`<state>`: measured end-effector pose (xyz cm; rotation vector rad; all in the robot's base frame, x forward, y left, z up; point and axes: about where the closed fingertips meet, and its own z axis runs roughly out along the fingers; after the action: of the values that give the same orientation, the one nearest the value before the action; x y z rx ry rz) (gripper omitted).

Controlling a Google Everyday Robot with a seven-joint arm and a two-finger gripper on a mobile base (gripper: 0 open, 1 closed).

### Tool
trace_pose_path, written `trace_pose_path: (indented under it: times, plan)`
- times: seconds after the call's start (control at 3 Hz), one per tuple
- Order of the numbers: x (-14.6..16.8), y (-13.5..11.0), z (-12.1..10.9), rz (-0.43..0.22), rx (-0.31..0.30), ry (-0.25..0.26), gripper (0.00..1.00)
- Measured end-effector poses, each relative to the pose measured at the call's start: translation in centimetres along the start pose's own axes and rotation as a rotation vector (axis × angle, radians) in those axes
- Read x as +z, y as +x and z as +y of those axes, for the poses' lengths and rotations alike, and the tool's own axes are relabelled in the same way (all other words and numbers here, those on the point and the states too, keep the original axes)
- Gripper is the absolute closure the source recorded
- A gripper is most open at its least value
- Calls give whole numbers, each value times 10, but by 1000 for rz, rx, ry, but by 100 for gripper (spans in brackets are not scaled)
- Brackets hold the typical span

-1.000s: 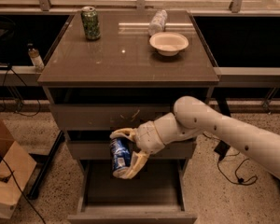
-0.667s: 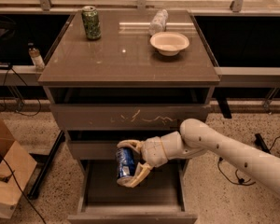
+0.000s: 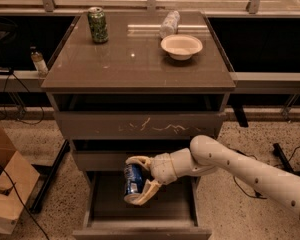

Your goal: Place pepsi can into bottom drawer

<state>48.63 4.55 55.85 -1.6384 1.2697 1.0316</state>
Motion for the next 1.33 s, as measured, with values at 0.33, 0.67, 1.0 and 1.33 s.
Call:
trace_pose_path:
  times: [0.33,0.67,1.0,1.33]
  plan:
    - [19,40,0,-48,44,8,100]
    - [32,88,0,-137,105,81,100]
    - [39,144,3,-240,192,184,100]
    - [52,214,3,-311,310,231,100]
